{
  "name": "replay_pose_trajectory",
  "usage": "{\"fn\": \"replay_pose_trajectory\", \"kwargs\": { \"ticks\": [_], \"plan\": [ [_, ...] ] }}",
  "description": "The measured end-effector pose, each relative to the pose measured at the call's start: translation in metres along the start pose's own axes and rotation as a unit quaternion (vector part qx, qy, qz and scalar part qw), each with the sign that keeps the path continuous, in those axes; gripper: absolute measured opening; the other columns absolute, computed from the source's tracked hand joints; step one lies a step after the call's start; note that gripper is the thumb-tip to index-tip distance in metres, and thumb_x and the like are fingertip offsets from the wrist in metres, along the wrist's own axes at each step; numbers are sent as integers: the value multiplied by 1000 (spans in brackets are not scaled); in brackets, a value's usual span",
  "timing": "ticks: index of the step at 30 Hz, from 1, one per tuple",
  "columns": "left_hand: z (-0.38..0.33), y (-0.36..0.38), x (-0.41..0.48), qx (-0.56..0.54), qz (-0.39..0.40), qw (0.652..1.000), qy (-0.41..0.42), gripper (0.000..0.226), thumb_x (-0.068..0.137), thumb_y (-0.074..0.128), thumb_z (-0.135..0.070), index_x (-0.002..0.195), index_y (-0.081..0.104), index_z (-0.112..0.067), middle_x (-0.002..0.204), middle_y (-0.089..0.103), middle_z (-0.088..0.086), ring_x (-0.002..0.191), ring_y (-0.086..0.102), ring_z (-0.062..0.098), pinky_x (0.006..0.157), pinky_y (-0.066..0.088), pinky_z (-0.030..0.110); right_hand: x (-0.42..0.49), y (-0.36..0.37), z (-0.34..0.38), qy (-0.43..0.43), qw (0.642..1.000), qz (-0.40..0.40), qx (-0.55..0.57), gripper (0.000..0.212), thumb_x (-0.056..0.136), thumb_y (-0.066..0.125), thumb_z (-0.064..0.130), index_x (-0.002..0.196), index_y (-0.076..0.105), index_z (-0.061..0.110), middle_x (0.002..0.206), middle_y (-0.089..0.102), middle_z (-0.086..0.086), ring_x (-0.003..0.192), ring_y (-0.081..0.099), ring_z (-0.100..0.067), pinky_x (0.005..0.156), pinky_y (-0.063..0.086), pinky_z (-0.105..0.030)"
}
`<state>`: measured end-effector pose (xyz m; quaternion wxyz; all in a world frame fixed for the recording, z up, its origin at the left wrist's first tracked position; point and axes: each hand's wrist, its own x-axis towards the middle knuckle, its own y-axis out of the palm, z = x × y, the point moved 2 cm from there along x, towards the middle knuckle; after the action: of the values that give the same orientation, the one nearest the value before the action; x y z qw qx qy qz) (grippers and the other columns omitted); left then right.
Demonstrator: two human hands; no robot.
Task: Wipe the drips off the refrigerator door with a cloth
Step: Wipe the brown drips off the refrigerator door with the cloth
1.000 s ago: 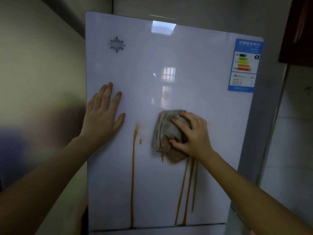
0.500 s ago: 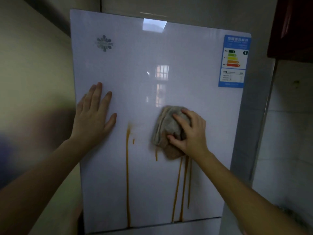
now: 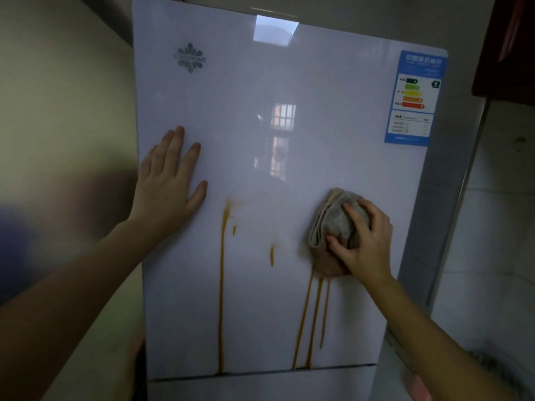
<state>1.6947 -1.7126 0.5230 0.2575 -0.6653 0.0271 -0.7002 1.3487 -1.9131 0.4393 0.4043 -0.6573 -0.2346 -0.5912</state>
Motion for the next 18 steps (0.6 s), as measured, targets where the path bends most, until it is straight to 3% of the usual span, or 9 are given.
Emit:
{"fn": "replay_pose_trajectory", "kwargs": {
  "ticks": [5,9,14,18],
  "plan": [
    [2,1,0,15,-7,1000,9,70,96,36,-49,155,27,-12,167,13,18,154,15,35,122,18,50,26,12,34,-20,999,-18,25,73,80,74,54,142,55,21,146,46,-15,131,46,-34,108,35,-44],
    [4,1,1,24,-16,999,16,68,97,39,-48,154,29,-12,166,17,18,153,19,36,121,22,50,52,37,86,-117,992,-28,30,69,76,79,54,134,64,20,141,54,-14,127,52,-34,104,39,-46],
    [6,2,0,26,-18,999,22,69,98,38,-51,155,29,-13,166,17,19,153,19,35,120,23,50,65,78,161,-224,974,15,41,65,79,76,57,133,66,22,140,58,-14,126,56,-36,100,42,-50],
    [6,2,0,17,-12,1000,17,67,99,40,-49,155,28,-14,166,16,18,154,16,33,121,21,49,62,87,175,-224,973,9,48,62,81,75,56,132,67,22,140,59,-14,126,55,-35,100,39,-47]
  ]
}}
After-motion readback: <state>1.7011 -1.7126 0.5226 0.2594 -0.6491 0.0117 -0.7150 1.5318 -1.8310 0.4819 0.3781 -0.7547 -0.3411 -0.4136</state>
